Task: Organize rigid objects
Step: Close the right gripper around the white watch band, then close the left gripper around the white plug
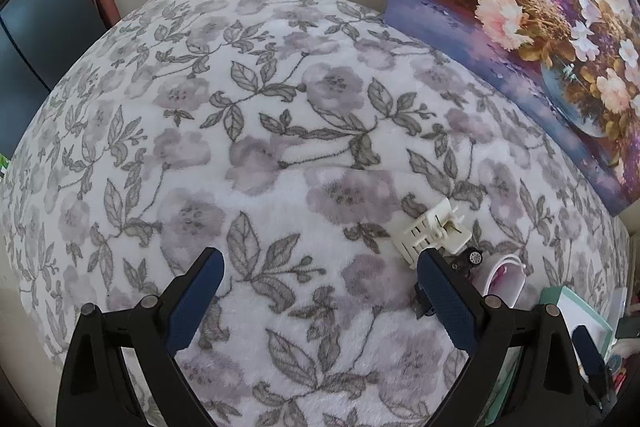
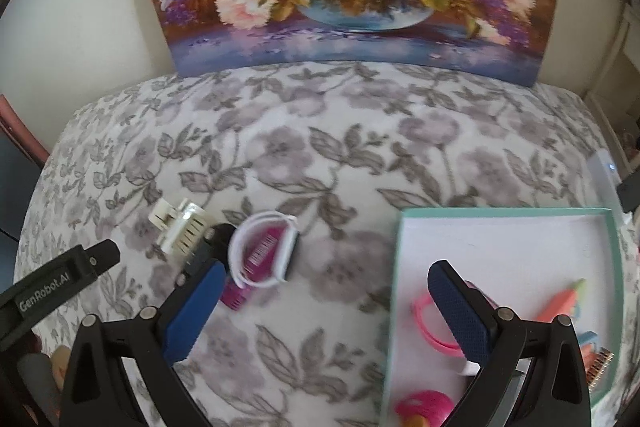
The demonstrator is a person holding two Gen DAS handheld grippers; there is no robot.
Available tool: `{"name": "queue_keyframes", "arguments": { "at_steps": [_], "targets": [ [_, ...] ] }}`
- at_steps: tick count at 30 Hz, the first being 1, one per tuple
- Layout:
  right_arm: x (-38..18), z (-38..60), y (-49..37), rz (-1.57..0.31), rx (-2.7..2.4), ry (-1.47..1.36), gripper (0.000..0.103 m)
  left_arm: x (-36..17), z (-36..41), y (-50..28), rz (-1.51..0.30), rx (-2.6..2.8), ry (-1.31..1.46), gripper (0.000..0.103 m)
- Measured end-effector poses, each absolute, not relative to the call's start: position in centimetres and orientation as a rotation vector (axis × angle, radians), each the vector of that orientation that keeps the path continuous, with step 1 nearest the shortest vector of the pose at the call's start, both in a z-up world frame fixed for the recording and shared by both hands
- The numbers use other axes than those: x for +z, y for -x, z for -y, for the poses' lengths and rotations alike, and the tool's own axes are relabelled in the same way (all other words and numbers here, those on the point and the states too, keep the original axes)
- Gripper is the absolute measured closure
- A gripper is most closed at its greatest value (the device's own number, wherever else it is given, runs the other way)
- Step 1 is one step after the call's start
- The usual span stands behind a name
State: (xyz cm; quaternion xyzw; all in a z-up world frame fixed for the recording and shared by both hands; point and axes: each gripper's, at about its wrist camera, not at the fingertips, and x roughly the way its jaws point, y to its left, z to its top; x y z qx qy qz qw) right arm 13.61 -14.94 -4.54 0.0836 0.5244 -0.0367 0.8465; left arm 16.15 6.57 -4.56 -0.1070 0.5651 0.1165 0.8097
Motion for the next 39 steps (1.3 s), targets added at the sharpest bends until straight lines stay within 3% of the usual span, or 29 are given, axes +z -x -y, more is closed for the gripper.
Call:
{"name": "queue_keyframes", "arguments": {
  "at_steps": [10,15,22,24,30,39],
  "targets": [
    [-7.3,12.8,-15.4,-1.136,-0.035,-0.164,0.011,-5.4,-6.3,-17.3,-1.189,0.254,0.26,0.006],
    [-8.6,12.5,-16.0,-1.158,-0.039,-0.155,0.02,-6.2,-6.7,-17.7,-1.196,0.273,0.271,0.006],
    [-9.8,12.2,-16.5,-1.162,-0.031,-0.149,0.024,-7.0,-6.9,-17.9,-1.208,0.269,0.283,0.006],
    [-10.0,12.1,-16.5,-1.16,-0.027,-0.152,0.034,-7.1,-7.2,-17.9,-1.205,0.271,0.297,0.006],
    [-9.7,11.7,-16.2,-1.145,0.004,-0.155,0.049,-7.4,-7.5,-17.9,-1.206,0.264,0.314,0.006],
    [-9.2,12.5,-16.0,-1.145,0.014,-0.196,0.049,-7.1,-6.6,-18.2,-1.181,0.201,0.34,0.006]
  ]
}}
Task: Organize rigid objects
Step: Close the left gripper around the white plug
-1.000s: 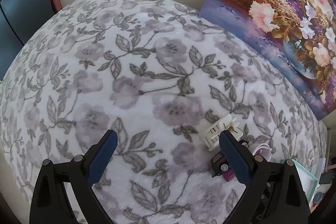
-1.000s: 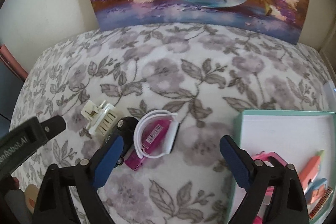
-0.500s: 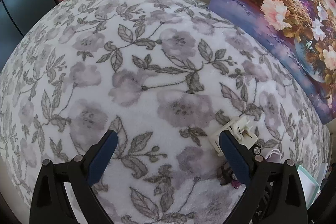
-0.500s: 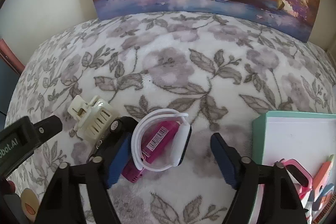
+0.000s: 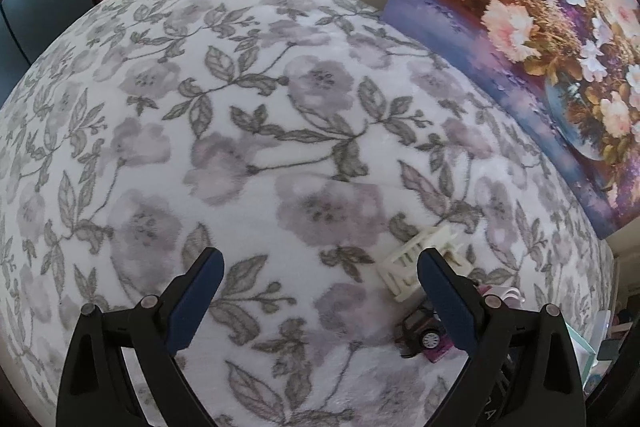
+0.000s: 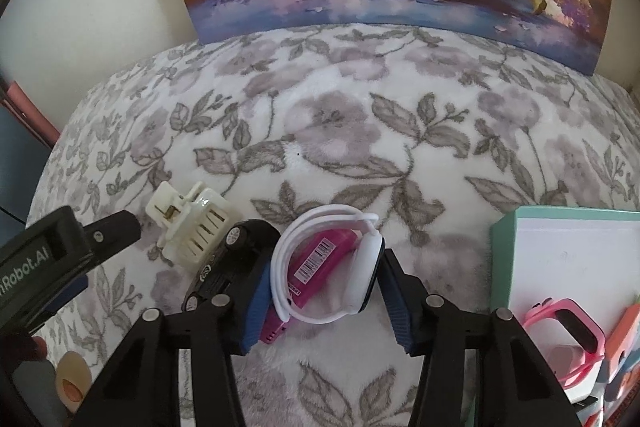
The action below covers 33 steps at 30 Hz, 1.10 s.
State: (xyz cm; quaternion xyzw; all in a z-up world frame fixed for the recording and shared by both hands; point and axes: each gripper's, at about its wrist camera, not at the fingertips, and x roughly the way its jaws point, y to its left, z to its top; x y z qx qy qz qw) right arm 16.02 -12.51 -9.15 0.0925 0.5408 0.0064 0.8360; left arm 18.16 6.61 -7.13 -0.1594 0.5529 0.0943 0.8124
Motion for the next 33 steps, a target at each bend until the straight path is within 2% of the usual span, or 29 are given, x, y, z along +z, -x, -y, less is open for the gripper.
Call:
{"name": "queue_keyframes", "arguments": {
  "at_steps": [22,24,26,28,31,33],
  "targets": [
    [-5.7,16.0,-15.3,-1.126,-0.028,-0.249,0.049,-7.9,-2.5,-19.0,-1.143,0.036,0.268,0.008],
    [-5.7,16.2,-15.2,-1.13,-0.032,-0.252,0.049,-7.8,-2.2,-19.0,-1.129,0.03,0.26,0.013],
    [-5.7,16.4,-15.1,-1.132,-0.036,-0.254,0.049,-7.9,-1.9,-19.1,-1.122,0.032,0.244,0.024],
    [-5.6,16.5,-15.1,-1.132,-0.038,-0.26,0.049,-8.0,-1.7,-19.1,-1.113,0.026,0.24,0.025],
    [-5.5,16.7,-15.0,-1.131,-0.042,-0.261,0.049,-8.0,-1.4,-19.0,-1.092,0.017,0.23,0.036],
    [-5.5,16.7,-15.0,-1.132,-0.043,-0.263,0.049,-8.1,-1.3,-19.0,-1.086,0.015,0.222,0.039]
  ]
}}
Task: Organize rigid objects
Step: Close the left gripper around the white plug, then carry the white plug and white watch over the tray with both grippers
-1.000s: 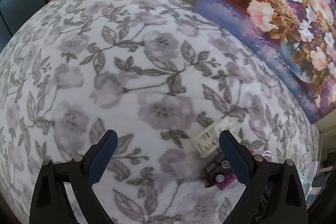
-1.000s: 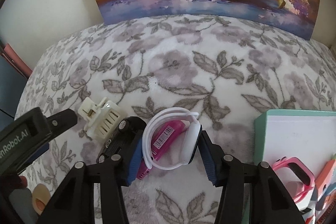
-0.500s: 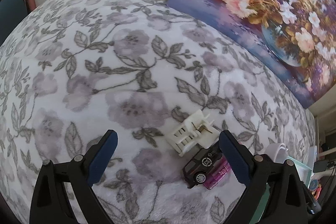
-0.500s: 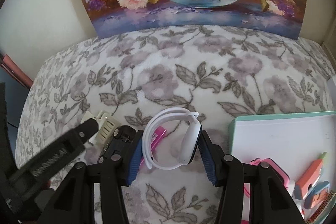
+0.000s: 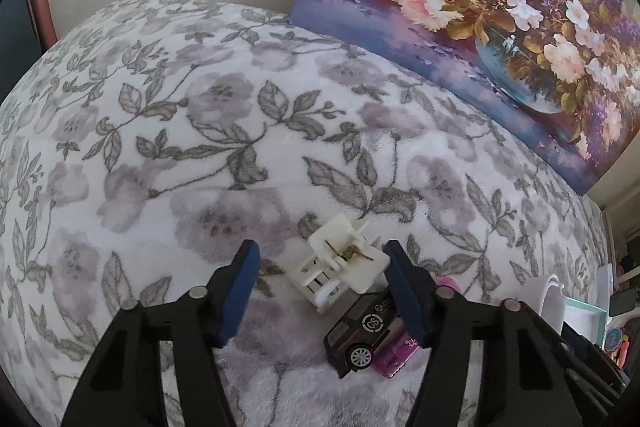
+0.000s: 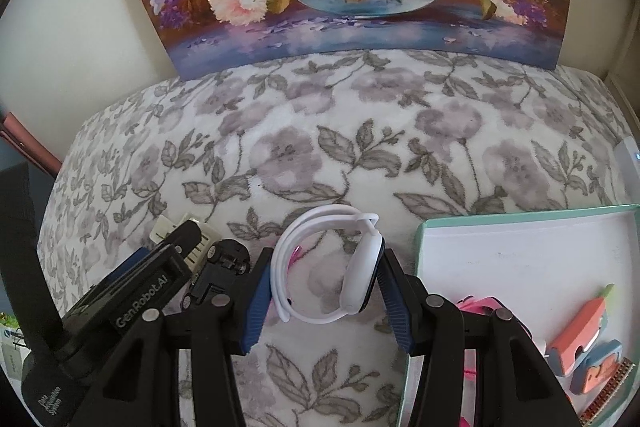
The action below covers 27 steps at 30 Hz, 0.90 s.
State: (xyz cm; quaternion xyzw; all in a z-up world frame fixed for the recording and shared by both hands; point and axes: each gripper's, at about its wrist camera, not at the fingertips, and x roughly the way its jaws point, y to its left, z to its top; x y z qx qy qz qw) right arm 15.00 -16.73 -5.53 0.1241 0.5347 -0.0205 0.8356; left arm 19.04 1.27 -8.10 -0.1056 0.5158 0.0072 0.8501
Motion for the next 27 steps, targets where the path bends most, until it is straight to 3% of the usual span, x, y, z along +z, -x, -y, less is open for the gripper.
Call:
{"name": "queue_keyframes", "arguments": {
  "at_steps": [3,7,8,27],
  "targets": [
    [-5.6,16.7,-15.0,-1.137,-0.042,-0.264,0.049,-8.2,-1.2,-19.0,-1.071,0.0,0.212,0.042],
    [-5.7,16.6,-15.0,-1.14,-0.041,-0.262,0.049,-8.2,-1.3,-18.8,-1.054,-0.007,0.21,0.072],
    [-5.7,16.6,-15.0,-1.143,-0.041,-0.262,0.049,-8.1,-1.3,-18.8,-1.047,-0.012,0.208,0.075],
    [-3.7,17.1,-14.1,-1.125,-0.038,-0.293,0.049,-3.6,-2.1,-18.0,-0.996,-0.029,0.235,0.076]
  ]
}}
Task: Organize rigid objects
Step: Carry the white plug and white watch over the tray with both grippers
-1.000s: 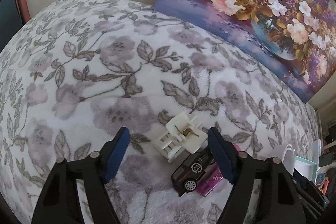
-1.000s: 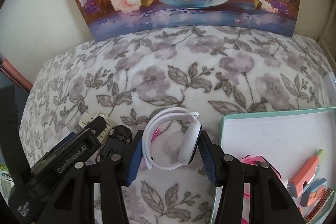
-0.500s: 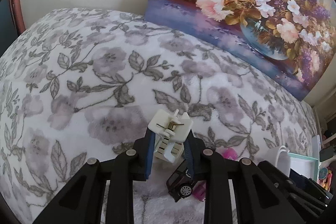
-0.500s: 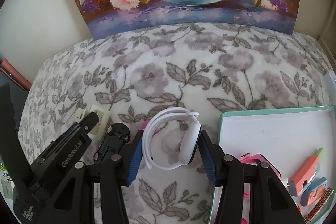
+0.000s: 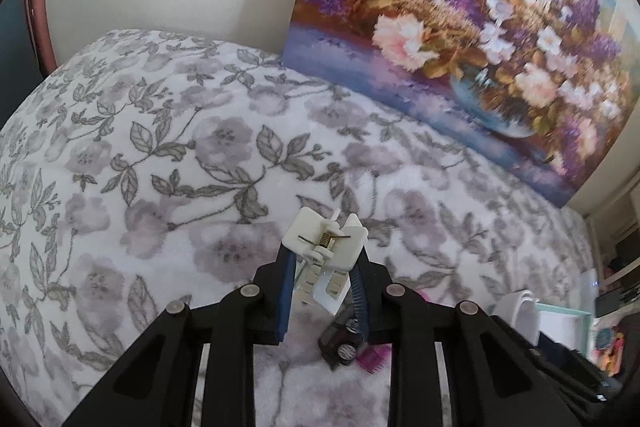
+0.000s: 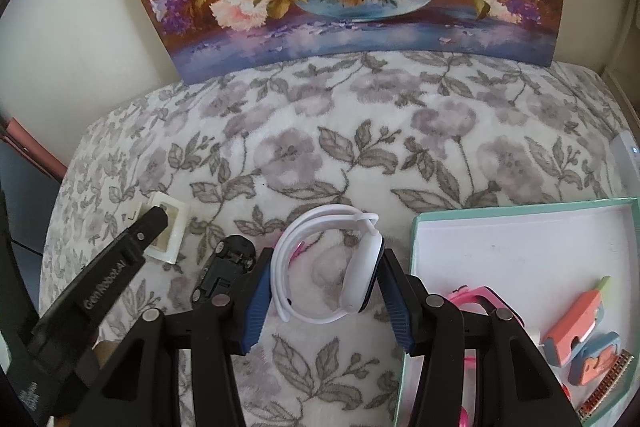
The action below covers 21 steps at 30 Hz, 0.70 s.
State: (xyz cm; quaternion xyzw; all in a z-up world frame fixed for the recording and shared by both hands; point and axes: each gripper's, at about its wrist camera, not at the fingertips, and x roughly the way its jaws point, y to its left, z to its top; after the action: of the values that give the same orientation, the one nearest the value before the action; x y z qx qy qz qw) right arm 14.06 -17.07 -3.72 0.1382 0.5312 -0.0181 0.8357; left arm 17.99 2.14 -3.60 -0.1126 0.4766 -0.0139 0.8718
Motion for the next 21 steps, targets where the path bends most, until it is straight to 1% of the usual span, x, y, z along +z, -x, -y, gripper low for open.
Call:
{"name": "queue_keyframes", "arguments": {
  "at_steps": [9,16,21],
  "targets": [
    [-1.0,17.8,-11.8,-1.106,-0.053,-0.295,0.049,0.1,-1.7,-15.9,-1.0,-0.03,0.254,0.076],
    [1.0,19.7,-9.8,-1.078,-0.09,-0.324,0.049,2.2,1.1,-14.3,-0.982,-0.067,0.222,0.076],
    [1.3,21.5,-8.4,-1.073,-0.138,-0.354,0.049,3.6,2.6,-13.2,-0.963,-0.081,0.186,0.076]
  ]
}}
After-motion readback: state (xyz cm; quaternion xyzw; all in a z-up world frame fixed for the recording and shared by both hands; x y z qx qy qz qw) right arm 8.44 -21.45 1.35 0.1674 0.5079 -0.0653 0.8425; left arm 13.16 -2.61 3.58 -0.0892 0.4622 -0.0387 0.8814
